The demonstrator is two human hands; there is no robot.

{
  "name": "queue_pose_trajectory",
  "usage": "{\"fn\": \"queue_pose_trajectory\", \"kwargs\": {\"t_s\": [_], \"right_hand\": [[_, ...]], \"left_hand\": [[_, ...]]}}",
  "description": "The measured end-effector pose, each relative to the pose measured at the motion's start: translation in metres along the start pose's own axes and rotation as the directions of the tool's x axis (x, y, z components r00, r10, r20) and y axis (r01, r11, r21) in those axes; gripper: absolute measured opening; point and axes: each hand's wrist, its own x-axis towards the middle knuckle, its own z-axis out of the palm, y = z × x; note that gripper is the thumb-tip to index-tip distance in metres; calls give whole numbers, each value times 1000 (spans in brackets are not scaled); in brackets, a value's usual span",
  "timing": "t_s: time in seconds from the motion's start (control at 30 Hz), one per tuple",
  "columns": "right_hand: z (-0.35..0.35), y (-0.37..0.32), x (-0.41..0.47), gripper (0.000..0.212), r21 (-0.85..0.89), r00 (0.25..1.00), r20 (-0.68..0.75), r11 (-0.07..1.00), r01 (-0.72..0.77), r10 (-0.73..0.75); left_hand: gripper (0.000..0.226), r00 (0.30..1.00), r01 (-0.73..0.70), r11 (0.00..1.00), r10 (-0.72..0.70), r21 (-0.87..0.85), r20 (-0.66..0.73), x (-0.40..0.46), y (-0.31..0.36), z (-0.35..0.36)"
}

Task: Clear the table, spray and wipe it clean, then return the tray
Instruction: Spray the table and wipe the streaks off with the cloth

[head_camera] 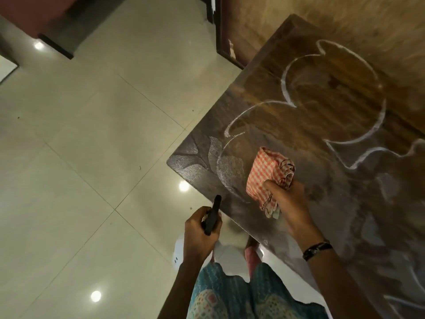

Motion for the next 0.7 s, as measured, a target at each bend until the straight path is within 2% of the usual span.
{"fn": "queue_pose_trajectory", "kwargs": {"t_s": [0.07, 0.2, 0.27, 0.37, 0.6, 0.7], "right_hand": [[5, -1, -5, 16, 9, 1000, -30, 1000, -1, 1], [18, 1, -11, 23, 43, 997, -81, 999, 8, -5], [25, 3, -12, 26, 92, 997, -80, 996, -2, 9], [33, 7, -10, 25, 116, 995, -98, 993, -20, 32], [50, 4, -7, 29, 107, 985, -153, 993, -57, 73], [53, 0, -5, 33, 84, 982, -175, 995, -55, 69]], "left_hand": [[6, 1000, 23, 1000, -23, -2, 10, 5, -5, -8], [26, 996, 85, 996, -85, 22, 14, 16, -10, -21], [28, 992, 128, 992, -128, 21, 21, 21, -8, -28], [19, 995, 76, 995, -79, 57, 53, 30, -13, -42], [28, 996, 88, 993, -88, 79, -8, 57, -27, -60], [25, 998, 49, 995, -53, 86, 42, 68, -27, -65]]}}
